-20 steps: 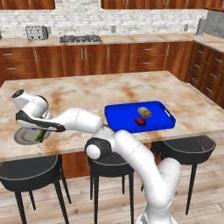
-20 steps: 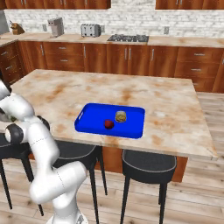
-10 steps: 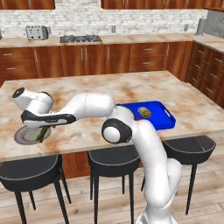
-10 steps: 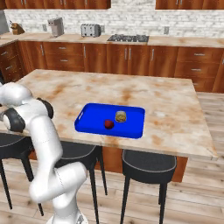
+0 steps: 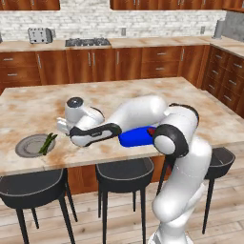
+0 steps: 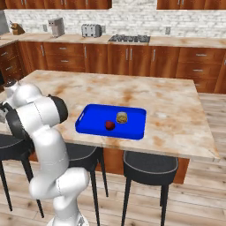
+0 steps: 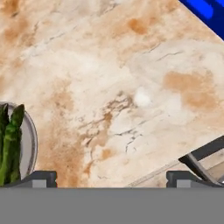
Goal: Create a steak meal by picking up the steak and asparagus from the tray and placing them on the plate. Leave the burrito on the tray.
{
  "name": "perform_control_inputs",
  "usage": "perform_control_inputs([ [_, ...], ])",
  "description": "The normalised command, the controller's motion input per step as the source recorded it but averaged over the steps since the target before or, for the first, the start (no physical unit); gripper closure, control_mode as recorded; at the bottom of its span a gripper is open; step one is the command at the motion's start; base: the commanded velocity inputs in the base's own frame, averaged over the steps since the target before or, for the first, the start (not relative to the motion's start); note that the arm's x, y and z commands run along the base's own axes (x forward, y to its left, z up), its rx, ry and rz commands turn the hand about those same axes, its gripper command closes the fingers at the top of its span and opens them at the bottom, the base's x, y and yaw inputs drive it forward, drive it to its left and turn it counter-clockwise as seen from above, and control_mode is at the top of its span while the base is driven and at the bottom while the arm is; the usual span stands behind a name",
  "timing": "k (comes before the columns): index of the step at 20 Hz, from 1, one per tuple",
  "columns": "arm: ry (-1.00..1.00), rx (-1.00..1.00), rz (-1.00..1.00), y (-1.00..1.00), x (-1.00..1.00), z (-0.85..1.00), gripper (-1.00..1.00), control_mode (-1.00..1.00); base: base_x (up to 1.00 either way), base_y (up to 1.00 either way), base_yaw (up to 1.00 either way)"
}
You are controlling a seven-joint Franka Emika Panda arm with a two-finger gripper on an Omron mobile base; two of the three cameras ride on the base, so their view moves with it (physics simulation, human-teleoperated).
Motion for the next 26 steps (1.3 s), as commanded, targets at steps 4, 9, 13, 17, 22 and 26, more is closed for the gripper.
perform_control_inputs([
  [4, 0.17, -0.11, 0.08, -1.00, 0.08, 0.51, -1.00, -1.00, 0.00, 0.00, 0.00],
  [9, 0.29, -0.33, 0.04, -0.98, 0.02, 0.62, -1.00, -1.00, 0.00, 0.00, 0.00],
  [13, 0.28, -0.36, 0.02, -1.00, 0.04, 0.21, -1.00, -1.00, 0.00, 0.00, 0.00],
  [17, 0.14, -0.38, 0.06, -1.00, 0.00, 0.00, -1.00, -1.00, 0.00, 0.00, 0.00],
  [22, 0.17, -0.33, 0.01, -1.00, 0.00, -0.30, -1.00, -1.00, 0.00, 0.00, 0.00],
  [26, 0.00, 0.20, -0.03, -1.00, 0.17, -0.31, -1.00, -1.00, 0.00, 0.00, 0.00],
])
